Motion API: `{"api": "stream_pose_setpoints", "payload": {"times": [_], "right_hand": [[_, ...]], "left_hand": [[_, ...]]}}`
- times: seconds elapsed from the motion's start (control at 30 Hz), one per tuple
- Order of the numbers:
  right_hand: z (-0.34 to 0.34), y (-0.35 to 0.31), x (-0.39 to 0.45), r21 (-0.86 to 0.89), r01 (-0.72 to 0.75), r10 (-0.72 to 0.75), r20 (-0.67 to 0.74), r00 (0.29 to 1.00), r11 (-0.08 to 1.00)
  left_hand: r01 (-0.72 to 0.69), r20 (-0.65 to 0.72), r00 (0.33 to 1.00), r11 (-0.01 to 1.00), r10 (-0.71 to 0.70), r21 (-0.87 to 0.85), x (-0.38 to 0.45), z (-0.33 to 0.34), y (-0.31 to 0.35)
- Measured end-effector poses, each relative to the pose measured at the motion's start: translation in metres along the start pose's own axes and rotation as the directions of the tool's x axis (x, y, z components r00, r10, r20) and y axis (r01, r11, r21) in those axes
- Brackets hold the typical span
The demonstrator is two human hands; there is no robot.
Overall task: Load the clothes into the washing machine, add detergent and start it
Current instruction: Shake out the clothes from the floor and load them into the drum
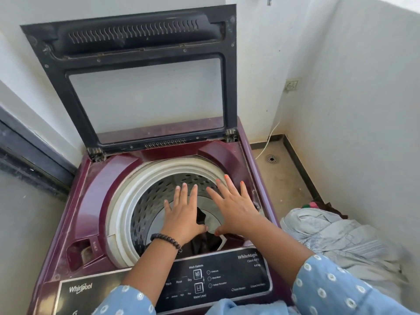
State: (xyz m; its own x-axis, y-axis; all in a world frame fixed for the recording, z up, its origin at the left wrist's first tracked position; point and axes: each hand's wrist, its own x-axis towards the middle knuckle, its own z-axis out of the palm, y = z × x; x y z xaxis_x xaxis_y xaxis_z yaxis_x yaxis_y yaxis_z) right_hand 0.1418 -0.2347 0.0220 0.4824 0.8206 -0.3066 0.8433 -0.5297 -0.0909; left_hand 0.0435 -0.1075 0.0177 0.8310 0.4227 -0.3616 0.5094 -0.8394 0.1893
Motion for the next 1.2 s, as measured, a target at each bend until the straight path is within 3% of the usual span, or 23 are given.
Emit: {"api": "stream_pose_setpoints", "payload": {"times": [0.27, 0.47, 0.9, 1.2], "right_hand": [[-0.005, 0.042, -0.029, 0.069, -0.098, 0.106, -0.127, 0.986, 0.993], [-0.006, 0.09, -0.056, 0.201, -0.222, 0.254, -0.152, 0.955, 0.954], [0.036, 0.197, -0.129, 0.347, -0.465, 0.514, -0.06, 0.856, 0.815], [0.113, 0.25, -0.177, 0.437, -0.628, 0.638, 0.145, 0.756, 0.645]], "left_hand": [[-0.074, -0.216, 0.973, 0.996, 0.083, 0.047, 0.013, -0.004, 0.051], [-0.168, -0.271, 0.947, 0.985, 0.174, 0.047, 0.02, -0.009, 0.105], [-0.426, -0.113, 0.892, 0.897, 0.438, 0.116, 0.05, 0.028, 0.238], [-0.628, 0.113, 0.776, 0.741, 0.621, 0.238, 0.065, 0.096, 0.317]]}}
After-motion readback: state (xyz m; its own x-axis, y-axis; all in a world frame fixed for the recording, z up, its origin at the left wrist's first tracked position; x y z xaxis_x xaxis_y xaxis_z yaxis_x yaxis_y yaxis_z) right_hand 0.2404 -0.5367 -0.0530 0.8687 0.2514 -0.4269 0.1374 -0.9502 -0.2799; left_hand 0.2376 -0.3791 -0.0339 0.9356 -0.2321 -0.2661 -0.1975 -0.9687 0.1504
